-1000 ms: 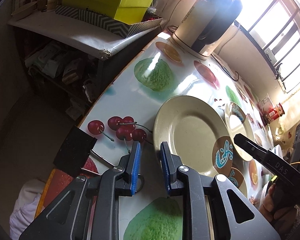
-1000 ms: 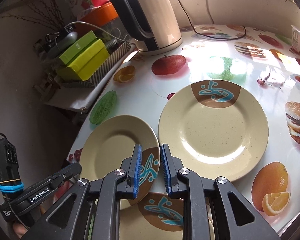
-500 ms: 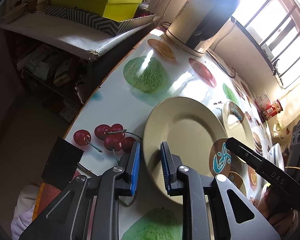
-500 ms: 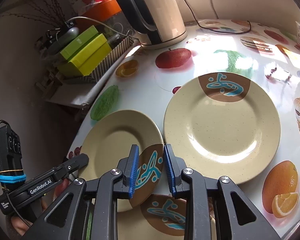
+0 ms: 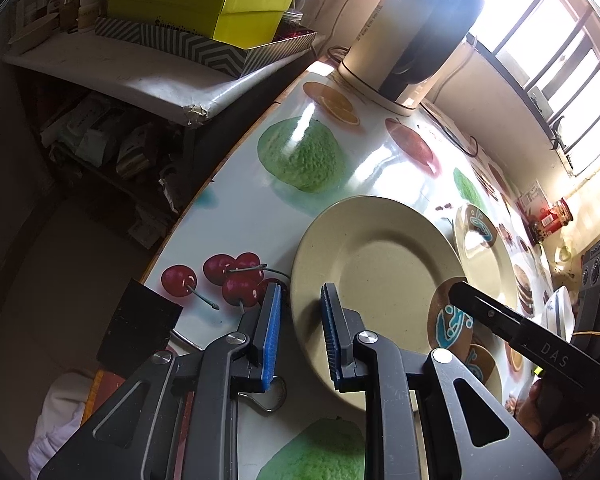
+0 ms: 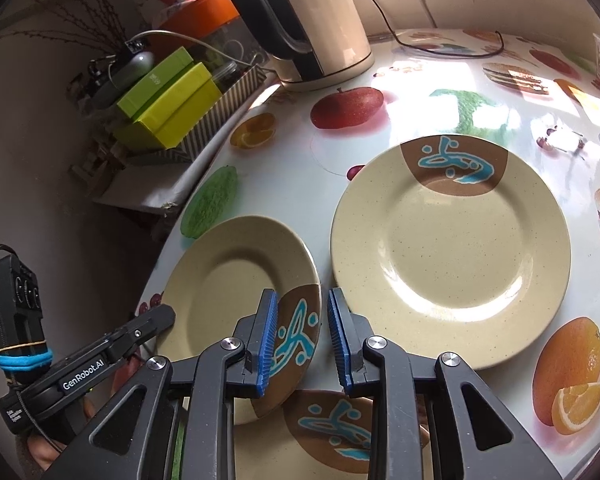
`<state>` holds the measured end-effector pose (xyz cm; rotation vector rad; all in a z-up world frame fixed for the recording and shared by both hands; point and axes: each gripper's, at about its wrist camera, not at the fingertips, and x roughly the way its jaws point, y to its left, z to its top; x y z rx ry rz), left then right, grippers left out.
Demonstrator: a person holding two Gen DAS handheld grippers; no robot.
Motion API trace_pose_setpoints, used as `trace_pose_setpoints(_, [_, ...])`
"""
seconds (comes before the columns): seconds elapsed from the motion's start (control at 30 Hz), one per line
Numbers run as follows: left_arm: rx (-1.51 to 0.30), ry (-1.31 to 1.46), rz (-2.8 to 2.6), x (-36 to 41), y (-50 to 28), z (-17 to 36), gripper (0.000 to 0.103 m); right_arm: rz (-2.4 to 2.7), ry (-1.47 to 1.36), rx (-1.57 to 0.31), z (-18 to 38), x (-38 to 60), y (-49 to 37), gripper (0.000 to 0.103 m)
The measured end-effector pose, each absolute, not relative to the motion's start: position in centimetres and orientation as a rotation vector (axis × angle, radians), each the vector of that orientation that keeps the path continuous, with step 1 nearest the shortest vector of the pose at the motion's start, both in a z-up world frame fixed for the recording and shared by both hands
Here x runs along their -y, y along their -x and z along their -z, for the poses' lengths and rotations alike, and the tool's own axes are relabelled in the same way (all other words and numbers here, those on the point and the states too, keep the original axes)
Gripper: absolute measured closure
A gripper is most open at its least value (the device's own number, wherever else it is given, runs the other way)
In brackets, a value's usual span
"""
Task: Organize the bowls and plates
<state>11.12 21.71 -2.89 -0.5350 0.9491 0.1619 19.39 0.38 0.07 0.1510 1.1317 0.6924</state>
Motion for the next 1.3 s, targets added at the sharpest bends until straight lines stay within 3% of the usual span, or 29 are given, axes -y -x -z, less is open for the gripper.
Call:
trace_pose_setpoints(0.33, [-0.954,0.529,-0.163,-21.6,-11.2,2.8,0.082,-0.701,-0.157,-1.105,-0.2,-0.4,-19.3,0.078])
trace_pose_setpoints(0.47, [-0.957,0.526,-0.162,-21.4,-11.2,2.8,0.084,-0.678,-0.158,-1.102,-0.1,-0.3,-19.4,0.09])
trace_pose_setpoints(1.3, [-0.92,0.486,-0.148,-19.3,-9.8,-0.1,0.085,-0.689,-0.19,-1.042,-2.9,2.1,-17.7,0.09])
